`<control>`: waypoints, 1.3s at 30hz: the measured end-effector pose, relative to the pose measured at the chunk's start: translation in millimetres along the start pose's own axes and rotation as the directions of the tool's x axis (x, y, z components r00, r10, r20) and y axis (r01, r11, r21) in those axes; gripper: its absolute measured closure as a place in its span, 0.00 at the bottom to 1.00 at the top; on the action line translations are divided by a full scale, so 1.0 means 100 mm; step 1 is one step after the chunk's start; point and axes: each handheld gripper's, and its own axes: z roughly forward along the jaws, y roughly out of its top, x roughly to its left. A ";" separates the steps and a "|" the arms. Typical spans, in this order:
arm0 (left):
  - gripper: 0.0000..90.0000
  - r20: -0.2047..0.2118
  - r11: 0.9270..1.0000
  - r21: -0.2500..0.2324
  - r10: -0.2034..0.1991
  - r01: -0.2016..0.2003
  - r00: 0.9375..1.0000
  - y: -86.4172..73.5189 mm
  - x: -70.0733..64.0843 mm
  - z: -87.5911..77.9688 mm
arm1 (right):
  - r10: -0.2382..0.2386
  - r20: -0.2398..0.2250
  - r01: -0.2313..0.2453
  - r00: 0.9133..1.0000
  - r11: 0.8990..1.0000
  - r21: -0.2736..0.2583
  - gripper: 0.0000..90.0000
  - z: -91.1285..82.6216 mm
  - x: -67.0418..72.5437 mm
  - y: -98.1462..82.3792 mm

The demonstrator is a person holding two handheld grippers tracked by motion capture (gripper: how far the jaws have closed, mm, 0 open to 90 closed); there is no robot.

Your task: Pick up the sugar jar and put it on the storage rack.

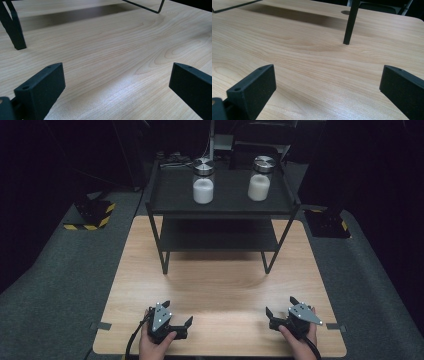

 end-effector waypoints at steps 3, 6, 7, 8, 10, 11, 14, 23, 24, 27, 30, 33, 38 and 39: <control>0.01 0.002 1.000 -0.002 -0.009 0.009 1.000 -0.01 0.01 0.00 | -0.001 -0.004 0.001 1.000 1.000 0.003 0.01 0.00 -0.01 0.00; 0.01 0.002 1.000 -0.003 -0.014 0.014 1.000 -0.01 0.01 -0.01 | -0.004 -0.006 0.004 1.000 1.000 0.013 0.01 0.01 -0.01 0.02; 0.01 0.002 1.000 -0.003 -0.014 0.014 1.000 -0.01 0.01 -0.01 | -0.004 -0.006 0.004 1.000 1.000 0.013 0.01 0.01 -0.01 0.02; 0.01 0.003 1.000 -0.004 -0.014 0.014 1.000 -0.01 0.02 -0.01 | -0.003 -0.008 0.003 1.000 1.000 0.020 0.01 0.02 -0.01 0.04; 0.01 0.008 1.000 -0.006 -0.008 0.008 1.000 -0.01 0.02 -0.01 | -0.005 -0.010 0.005 1.000 1.000 0.027 0.01 0.02 -0.01 0.05; 0.01 0.011 1.000 -0.009 -0.003 0.003 1.000 -0.02 0.02 -0.01 | -0.007 -0.010 0.007 1.000 1.000 0.030 0.01 0.03 -0.01 0.05; 0.01 0.014 1.000 -0.011 0.003 -0.003 1.000 -0.02 0.01 -0.02 | -0.018 -0.005 0.019 1.000 0.999 0.034 0.01 0.03 0.01 0.06; 0.01 0.022 1.000 -0.017 0.006 -0.005 1.000 -0.04 0.01 -0.04 | -0.039 -0.003 0.040 0.999 0.998 0.040 0.01 0.05 0.05 0.08; 0.01 0.022 1.000 -0.017 0.006 -0.006 1.000 -0.04 0.01 -0.04 | -0.042 -0.007 0.042 0.999 0.998 0.040 0.01 0.05 0.06 0.08; 0.01 0.024 1.000 -0.010 0.009 -0.008 1.000 -0.03 0.00 -0.04 | -0.037 -0.016 0.037 0.999 0.999 0.036 0.01 0.05 0.04 0.08; 0.01 0.030 1.000 -0.004 0.012 -0.011 0.999 -0.02 0.01 -0.03 | -0.026 -0.017 0.027 1.000 0.999 0.036 0.01 0.05 0.03 0.08; 0.01 0.037 1.000 0.009 0.012 -0.013 0.999 0.00 0.02 -0.02 | -0.015 -0.016 0.015 1.000 1.000 0.026 0.01 0.04 0.02 0.06; 0.01 0.045 1.000 0.016 0.012 -0.013 0.999 0.01 0.04 -0.01 | -0.016 -0.012 0.017 1.000 1.000 0.019 0.01 0.03 0.03 0.04; 0.01 0.046 1.000 0.016 0.014 -0.015 0.999 0.01 0.04 -0.01 | -0.018 -0.013 0.018 1.000 1.000 0.019 0.01 0.03 0.03 0.04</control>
